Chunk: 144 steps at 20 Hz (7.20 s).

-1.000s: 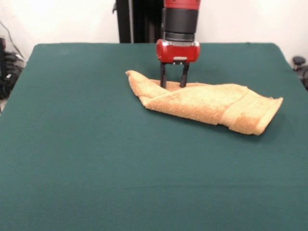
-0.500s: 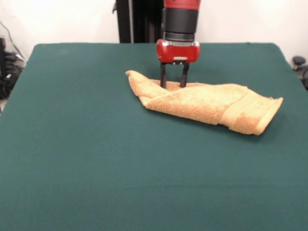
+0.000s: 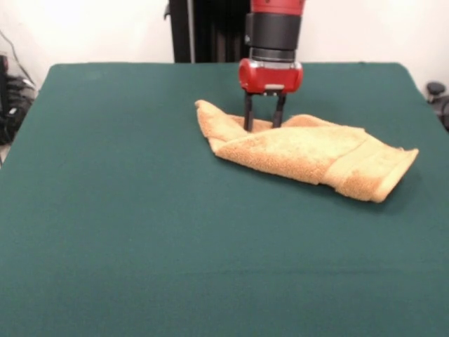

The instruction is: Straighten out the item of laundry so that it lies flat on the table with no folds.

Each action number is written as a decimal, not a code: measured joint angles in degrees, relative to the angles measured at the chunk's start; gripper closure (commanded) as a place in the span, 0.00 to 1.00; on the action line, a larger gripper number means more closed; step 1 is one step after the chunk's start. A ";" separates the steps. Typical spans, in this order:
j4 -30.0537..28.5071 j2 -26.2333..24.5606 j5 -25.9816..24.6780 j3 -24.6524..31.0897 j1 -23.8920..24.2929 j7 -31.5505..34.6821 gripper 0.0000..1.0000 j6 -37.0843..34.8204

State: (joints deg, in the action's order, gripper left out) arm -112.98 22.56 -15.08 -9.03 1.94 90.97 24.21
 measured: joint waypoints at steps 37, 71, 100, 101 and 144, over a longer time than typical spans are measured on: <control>3.80 -0.08 0.20 0.98 0.60 0.00 0.00 -2.31; 10.95 0.09 6.72 5.47 3.09 0.00 0.00 -9.39; 10.17 0.64 8.52 5.59 3.27 1.56 1.00 -8.19; 9.81 0.95 8.85 5.60 3.20 1.56 1.00 -8.20; 7.51 3.35 11.51 9.66 3.37 4.65 0.00 9.62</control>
State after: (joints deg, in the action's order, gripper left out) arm -105.48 25.92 -3.57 0.62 5.31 95.62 33.82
